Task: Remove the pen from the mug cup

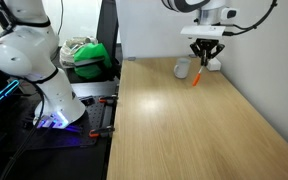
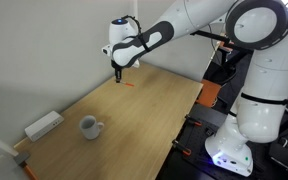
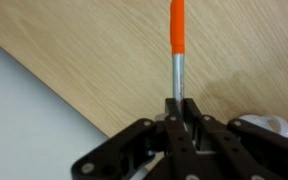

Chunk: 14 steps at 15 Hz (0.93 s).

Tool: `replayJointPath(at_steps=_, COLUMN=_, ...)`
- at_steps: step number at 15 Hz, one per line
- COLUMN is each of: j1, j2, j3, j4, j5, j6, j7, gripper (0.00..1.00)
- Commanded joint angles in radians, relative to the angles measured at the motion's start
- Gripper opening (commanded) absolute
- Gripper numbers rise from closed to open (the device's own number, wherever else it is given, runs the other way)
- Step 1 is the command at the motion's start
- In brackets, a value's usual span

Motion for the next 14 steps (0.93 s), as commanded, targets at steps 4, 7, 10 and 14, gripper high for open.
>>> replayJointPath(at_steps=4, j1=-0.010, j2=0.066, j3=0.026, j4=0.107, j5=-0.022, j6=-0.215, j7=0.156, gripper=0.33)
replayJointPath(at_steps=7, j1=-0.009, j2=0.088, j3=0.030, j4=0.132, j5=-0.024, j6=-0.274, j7=0.204, gripper=0.51)
replayJointPath(at_steps=10, j1=-0.007, j2=0.094, j3=0.034, j4=0.143, j5=-0.029, j6=-0.299, j7=0.241, gripper=0.73)
replayJointPath(at_steps=14, j1=-0.003, j2=0.096, j3=0.037, j4=0.152, j5=-0.032, j6=-0.300, j7=0.282, gripper=1.00)
